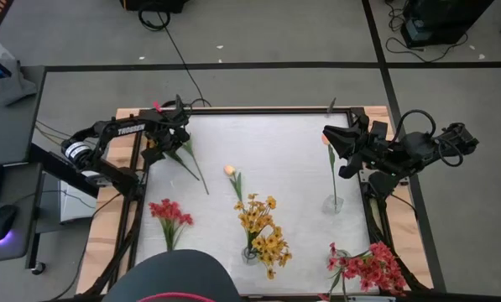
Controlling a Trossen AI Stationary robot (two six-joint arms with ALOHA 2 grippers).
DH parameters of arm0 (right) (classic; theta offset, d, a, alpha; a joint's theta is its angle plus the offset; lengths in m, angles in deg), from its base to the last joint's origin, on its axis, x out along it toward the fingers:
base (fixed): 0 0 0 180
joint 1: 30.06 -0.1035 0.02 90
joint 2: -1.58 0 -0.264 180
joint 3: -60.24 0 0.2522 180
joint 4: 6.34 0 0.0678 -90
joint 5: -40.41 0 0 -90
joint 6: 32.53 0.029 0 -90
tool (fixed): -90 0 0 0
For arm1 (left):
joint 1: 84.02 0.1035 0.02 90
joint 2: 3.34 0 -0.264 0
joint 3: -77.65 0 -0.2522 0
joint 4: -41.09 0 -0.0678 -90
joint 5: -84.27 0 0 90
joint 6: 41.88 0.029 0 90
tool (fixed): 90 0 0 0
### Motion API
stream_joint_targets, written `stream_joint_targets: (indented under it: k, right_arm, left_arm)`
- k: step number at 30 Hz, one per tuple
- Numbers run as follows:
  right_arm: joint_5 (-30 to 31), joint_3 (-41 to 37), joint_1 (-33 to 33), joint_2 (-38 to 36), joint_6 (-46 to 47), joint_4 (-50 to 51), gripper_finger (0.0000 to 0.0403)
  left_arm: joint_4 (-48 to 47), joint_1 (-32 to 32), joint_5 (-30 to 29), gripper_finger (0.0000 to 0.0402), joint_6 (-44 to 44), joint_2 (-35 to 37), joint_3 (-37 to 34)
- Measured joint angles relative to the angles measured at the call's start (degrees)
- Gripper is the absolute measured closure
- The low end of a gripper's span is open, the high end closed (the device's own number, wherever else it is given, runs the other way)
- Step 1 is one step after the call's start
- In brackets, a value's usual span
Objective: Sort flowers into vase by color
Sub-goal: Put the yellow flower into the left transparent vase
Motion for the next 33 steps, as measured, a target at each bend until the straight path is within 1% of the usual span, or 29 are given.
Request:
stream_joint_targets:
  k: [4, 11, 15, 24, 33]
  right_arm:
    - [0.0, 0.0, 0.0, 0.0, 0.0, 0.0, 0.0328]
    - [0.0, 0.0, 0.0, 0.0, 0.0, 0.0, 0.0328]
    - [0.0, 0.0, 0.0, 0.0, 0.0, 0.0, 0.0328]
    - [0.0, 0.0, 0.0, 0.0, 0.0, 0.0, 0.0328]
    - [0.0, 0.0, 0.0, 0.0, 0.0, 0.0, 0.0328]
  left_arm:
    - [2.8, -0.2, 0.0, 0.0186, -0.7, 0.0, -1.4]
    - [3.3, -0.2, -0.2, 0.0194, -0.7, 0.0, -1.5]
    - [3.3, -0.2, -0.2, 0.0218, -0.7, 0.0, -1.5]
    - [3.2, -0.2, -0.2, 0.0286, -0.7, 0.0, -1.5]
    - [3.2, -0.2, -0.2, 0.0330, -0.7, 0.0, -1.5]
